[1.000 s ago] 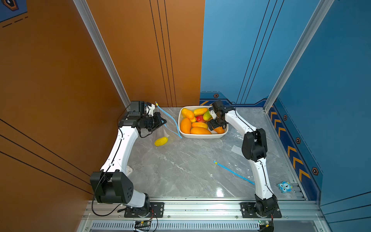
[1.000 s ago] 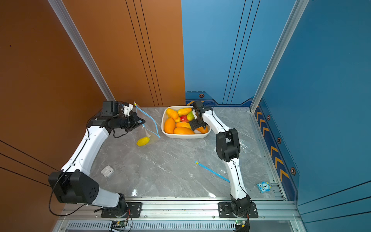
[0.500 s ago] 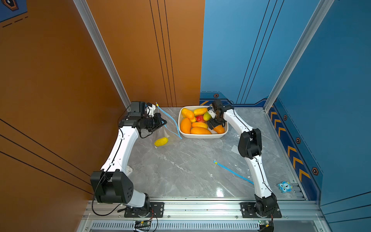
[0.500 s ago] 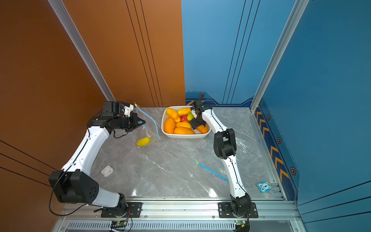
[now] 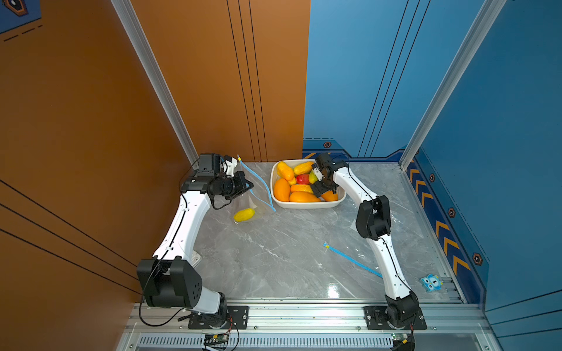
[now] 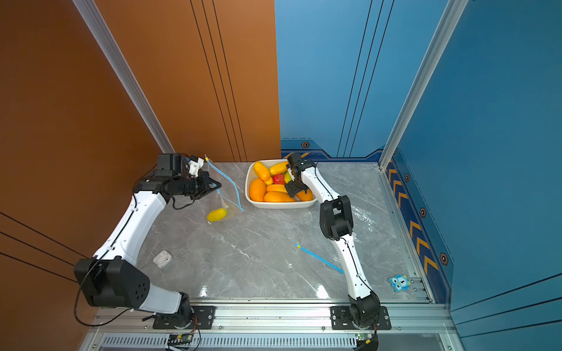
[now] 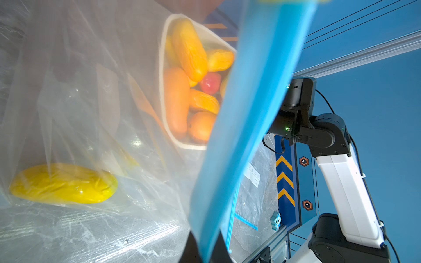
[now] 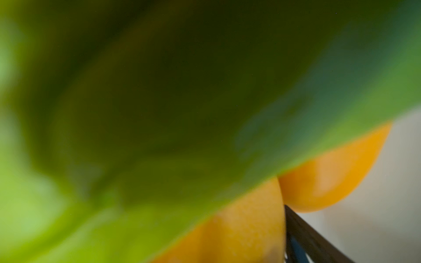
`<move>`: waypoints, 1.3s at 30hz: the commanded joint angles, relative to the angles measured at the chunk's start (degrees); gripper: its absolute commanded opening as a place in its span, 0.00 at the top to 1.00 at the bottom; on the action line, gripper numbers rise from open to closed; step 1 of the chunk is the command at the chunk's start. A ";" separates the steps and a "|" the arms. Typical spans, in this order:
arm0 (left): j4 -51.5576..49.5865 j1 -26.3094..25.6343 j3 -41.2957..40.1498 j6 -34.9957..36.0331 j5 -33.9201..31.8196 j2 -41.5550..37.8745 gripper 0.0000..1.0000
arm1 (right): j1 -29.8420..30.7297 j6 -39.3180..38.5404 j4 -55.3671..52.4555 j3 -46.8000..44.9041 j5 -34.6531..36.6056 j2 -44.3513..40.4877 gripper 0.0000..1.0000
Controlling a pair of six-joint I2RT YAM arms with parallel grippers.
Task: Place the mango in a zip-top bag and seal the zipper
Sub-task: Pick up the mango from the basket, then place the mango in the zipper food storage bag.
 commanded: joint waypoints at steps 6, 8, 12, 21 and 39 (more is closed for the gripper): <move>0.33 0.12 -0.54 2.06 1.95 -0.62 1.00 | 0.41 3.50 -2.21 -0.71 1.66 0.06 0.21; 0.33 0.11 -0.69 2.10 1.79 -0.76 1.00 | 0.57 3.85 -1.42 -0.70 0.43 -1.76 0.23; 0.34 0.25 -0.97 2.22 1.59 -0.90 1.00 | 0.76 4.40 -0.83 -0.93 0.61 -5.31 0.28; 0.34 0.34 -0.94 2.13 1.60 -0.90 1.00 | -0.13 7.73 3.03 -6.20 -0.41 -12.80 0.31; 0.33 -2.83 2.90 -0.11 0.72 2.31 1.00 | -0.24 24.87 45.19 -41.53 -11.39 -43.71 0.61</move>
